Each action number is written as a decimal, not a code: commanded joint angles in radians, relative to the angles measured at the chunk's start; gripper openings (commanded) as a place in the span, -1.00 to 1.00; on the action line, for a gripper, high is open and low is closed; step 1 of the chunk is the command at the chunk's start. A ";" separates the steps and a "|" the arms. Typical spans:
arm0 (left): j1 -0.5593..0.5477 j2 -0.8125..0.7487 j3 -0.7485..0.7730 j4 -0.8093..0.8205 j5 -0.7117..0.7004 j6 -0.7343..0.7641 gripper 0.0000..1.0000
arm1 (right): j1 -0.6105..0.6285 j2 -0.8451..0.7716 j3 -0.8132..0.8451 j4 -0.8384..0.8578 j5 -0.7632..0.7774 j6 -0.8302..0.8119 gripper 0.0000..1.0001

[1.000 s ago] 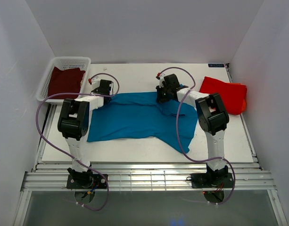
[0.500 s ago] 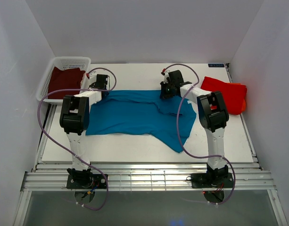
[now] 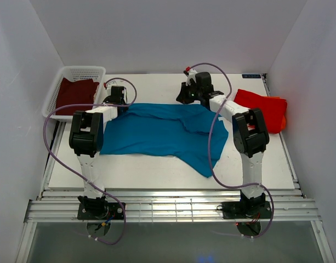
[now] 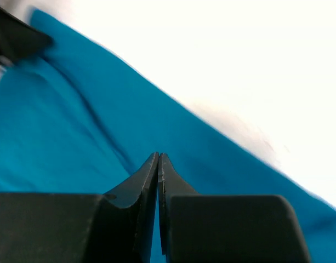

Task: Fold and stack the t-shirts
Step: Fold the tshirt

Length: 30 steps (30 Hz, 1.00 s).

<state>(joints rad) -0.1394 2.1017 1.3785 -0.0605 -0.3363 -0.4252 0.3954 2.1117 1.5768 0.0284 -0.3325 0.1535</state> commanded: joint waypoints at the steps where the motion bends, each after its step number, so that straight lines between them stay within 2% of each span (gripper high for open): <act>1: 0.004 -0.066 0.031 -0.031 -0.015 0.005 -0.17 | 0.088 0.060 0.167 0.081 -0.097 0.066 -0.84; 5: 0.004 -0.057 0.047 -0.081 -0.047 -0.006 -0.18 | 0.151 0.232 0.327 0.057 -0.120 0.115 -0.84; 14: 0.004 -0.086 0.025 -0.098 -0.038 -0.030 -0.20 | 0.227 0.419 0.506 0.169 -0.149 0.230 -0.84; 30: 0.004 -0.137 -0.021 -0.113 -0.030 -0.047 -0.22 | 0.257 0.488 0.575 0.277 -0.099 0.317 -0.85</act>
<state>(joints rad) -0.1390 2.0342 1.3651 -0.1654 -0.3592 -0.4644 0.6468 2.5954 2.0892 0.2390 -0.4442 0.4366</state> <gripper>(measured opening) 0.394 0.078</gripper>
